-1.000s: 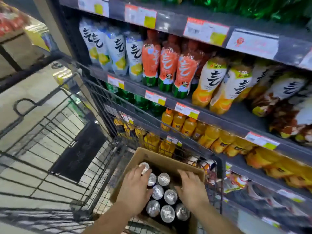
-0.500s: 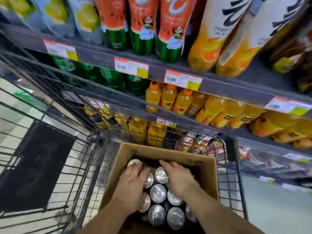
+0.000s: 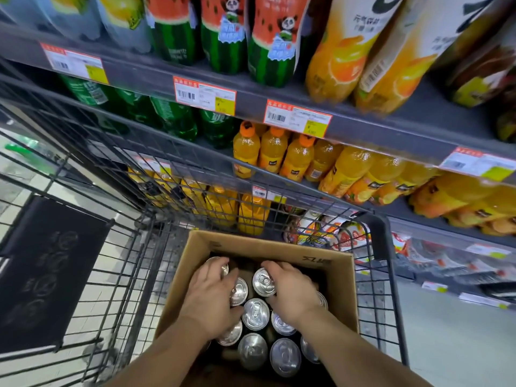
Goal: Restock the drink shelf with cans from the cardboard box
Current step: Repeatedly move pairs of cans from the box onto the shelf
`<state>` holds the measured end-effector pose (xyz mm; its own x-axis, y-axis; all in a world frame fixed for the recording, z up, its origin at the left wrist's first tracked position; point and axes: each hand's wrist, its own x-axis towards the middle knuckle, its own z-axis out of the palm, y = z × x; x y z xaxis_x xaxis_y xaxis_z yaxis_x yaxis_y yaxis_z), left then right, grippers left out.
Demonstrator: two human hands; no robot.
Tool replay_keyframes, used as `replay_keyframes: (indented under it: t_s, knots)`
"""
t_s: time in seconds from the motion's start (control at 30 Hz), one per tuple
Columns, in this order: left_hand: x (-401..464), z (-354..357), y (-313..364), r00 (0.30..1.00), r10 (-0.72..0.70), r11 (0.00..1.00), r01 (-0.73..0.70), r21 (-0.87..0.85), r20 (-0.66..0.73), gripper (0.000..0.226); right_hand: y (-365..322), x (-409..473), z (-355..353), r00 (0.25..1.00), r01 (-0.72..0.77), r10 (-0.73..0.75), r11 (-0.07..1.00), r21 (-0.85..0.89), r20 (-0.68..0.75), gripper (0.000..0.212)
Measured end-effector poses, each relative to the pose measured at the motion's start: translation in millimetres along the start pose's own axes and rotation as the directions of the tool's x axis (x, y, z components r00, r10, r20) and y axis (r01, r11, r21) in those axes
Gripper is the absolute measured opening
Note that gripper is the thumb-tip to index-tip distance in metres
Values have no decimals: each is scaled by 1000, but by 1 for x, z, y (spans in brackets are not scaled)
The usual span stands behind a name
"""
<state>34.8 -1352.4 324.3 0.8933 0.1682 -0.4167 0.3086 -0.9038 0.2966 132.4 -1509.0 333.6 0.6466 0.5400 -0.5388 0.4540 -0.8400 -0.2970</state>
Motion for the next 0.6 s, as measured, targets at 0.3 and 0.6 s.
replay_keyframes:
  t_s: [0.3,0.6]
  knots:
    - [11,-9,-1,999,-5,998,2,64,44,71,4,-10,-12,997,38,-36,999,18,-68,69]
    - [0,-22,1,997,76,997,-75,27,-12,62,3,-32,-29,997,3,1,998,57,-76,71]
